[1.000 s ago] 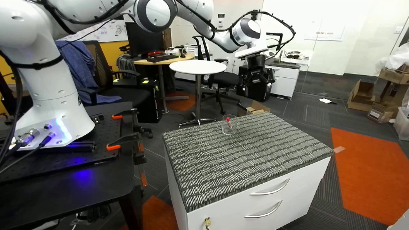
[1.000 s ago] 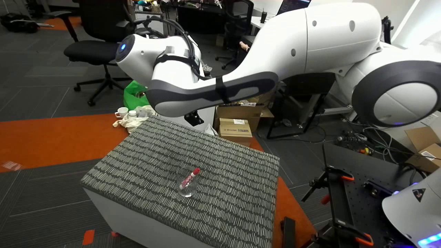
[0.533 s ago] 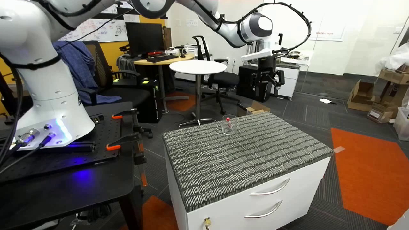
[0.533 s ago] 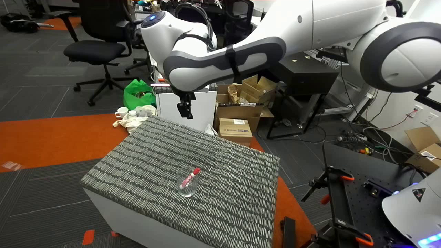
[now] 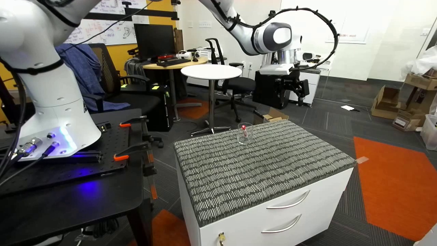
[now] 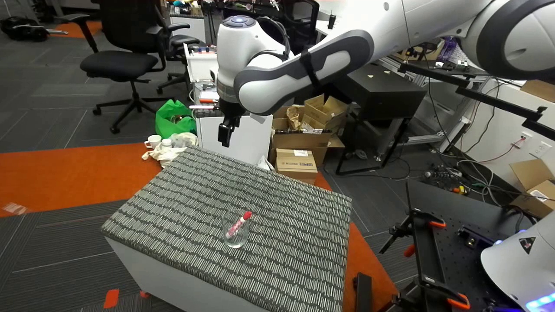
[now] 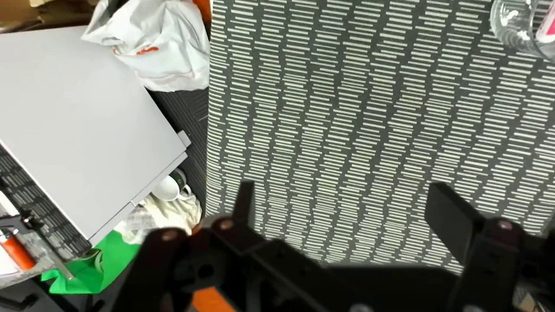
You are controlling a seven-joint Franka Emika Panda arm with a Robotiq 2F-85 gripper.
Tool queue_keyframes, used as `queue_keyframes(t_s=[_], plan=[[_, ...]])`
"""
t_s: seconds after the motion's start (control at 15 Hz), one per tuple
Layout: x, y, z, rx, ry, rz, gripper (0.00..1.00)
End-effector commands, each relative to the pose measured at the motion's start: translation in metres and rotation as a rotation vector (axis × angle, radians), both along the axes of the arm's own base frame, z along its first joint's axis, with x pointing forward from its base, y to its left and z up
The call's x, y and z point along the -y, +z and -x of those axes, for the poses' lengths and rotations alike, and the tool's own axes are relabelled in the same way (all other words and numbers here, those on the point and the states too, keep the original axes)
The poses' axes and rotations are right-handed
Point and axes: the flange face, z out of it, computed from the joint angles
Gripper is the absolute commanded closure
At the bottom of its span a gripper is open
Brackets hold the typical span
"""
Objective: Put the red marker inside the glass
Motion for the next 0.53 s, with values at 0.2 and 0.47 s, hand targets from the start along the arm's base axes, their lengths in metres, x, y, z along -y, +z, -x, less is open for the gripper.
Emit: queue_keyframes(t_s=[0.2,0.47], plan=[[0.005,0.0,0.015,0.028,-0.008,-0.017,0.0],[0.005,0.003,0.018,0.025,-0.008,-0.018,0.0]])
